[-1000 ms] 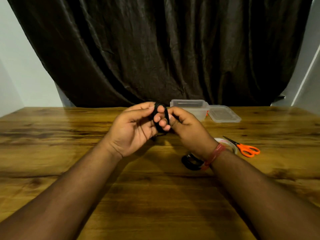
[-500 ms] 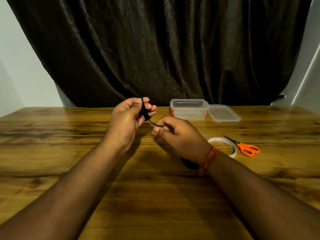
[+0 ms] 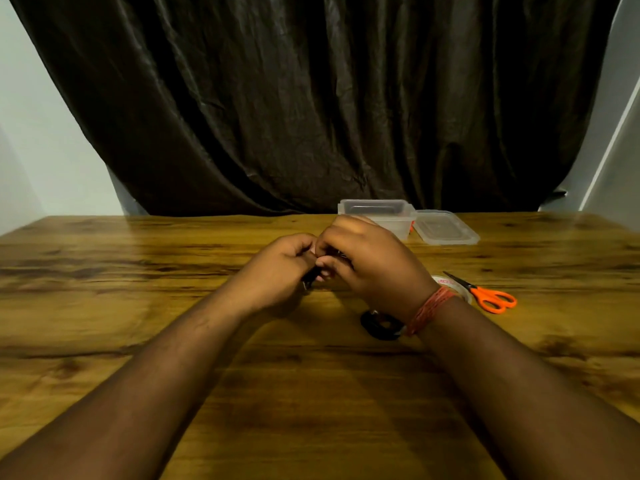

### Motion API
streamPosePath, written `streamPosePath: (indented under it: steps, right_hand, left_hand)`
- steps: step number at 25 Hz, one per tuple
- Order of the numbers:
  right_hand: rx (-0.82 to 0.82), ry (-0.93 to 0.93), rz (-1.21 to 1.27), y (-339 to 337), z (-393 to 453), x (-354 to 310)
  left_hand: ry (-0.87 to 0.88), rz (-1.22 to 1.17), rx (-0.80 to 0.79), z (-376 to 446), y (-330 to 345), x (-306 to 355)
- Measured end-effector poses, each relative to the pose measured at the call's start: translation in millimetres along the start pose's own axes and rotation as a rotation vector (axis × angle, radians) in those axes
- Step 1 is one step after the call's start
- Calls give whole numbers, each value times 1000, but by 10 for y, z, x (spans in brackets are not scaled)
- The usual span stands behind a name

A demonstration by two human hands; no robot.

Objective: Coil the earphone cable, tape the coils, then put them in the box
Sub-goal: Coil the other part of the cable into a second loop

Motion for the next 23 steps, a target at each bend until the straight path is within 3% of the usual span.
streamPosePath:
  steps: [6, 9, 12, 19, 23]
  right_hand:
    - [124, -35, -35, -151, 10, 27]
    - [150, -23, 13, -165, 8, 32]
    - [154, 98, 281, -155, 5, 91]
    - [-14, 241, 741, -137, -18, 170]
    - [-102, 251, 791, -171, -37, 176]
  left_hand:
    - [-76, -517, -233, -77, 28, 78]
    - [-110, -565, -329, -139, 20, 127]
    - [-153, -673, -376, -169, 4, 164]
    - [-172, -727, -392, -194, 2, 207]
    - [-198, -719, -378, -212, -15, 227]
Point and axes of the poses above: each hand's wrist, its own z-axis towards the middle knuckle, its own y-axis out of the palm, x = y × z, the point moved 4 cm from there along z, towards the middle knuckle, and after that the axes turned 8 degrees about -z, right-handed, at the moved point
